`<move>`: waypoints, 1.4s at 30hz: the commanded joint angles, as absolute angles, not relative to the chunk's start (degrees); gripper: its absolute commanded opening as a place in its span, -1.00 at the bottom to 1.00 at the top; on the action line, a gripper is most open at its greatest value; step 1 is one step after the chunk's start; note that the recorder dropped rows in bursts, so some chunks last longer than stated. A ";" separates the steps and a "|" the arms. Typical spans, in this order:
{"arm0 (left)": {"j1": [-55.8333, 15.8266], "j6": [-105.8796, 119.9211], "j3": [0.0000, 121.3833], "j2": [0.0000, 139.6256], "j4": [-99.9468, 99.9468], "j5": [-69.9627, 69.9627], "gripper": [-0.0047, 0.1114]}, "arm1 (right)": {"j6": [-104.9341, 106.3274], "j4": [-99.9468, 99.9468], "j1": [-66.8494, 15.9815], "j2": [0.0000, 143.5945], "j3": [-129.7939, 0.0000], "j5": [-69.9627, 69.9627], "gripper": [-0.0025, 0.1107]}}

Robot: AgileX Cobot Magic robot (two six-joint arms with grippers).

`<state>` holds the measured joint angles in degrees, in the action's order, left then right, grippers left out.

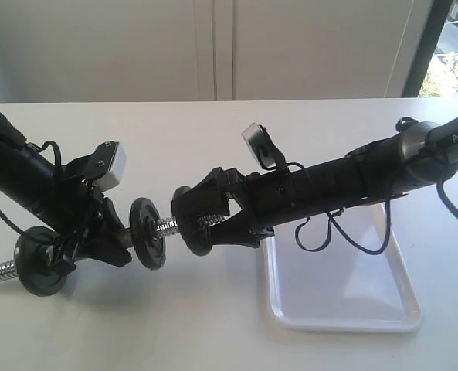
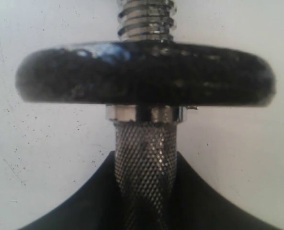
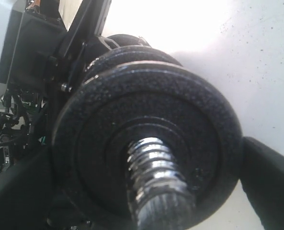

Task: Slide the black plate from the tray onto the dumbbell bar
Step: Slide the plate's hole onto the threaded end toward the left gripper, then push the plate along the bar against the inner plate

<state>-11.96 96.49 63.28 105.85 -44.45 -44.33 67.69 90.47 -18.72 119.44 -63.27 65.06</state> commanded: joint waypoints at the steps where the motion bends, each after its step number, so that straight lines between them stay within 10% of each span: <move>1: -12.08 94.76 64.11 103.26 -52.22 -48.20 -0.92 | 68.25 91.58 -19.39 118.85 -63.25 69.96 -0.96; 42: -12.08 94.71 64.11 103.26 -52.22 -48.19 -0.92 | 68.25 95.77 -20.25 118.85 -63.25 69.96 -0.96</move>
<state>-11.96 95.72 63.28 105.75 -44.79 -44.33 67.69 92.65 -19.31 119.53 -63.27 64.60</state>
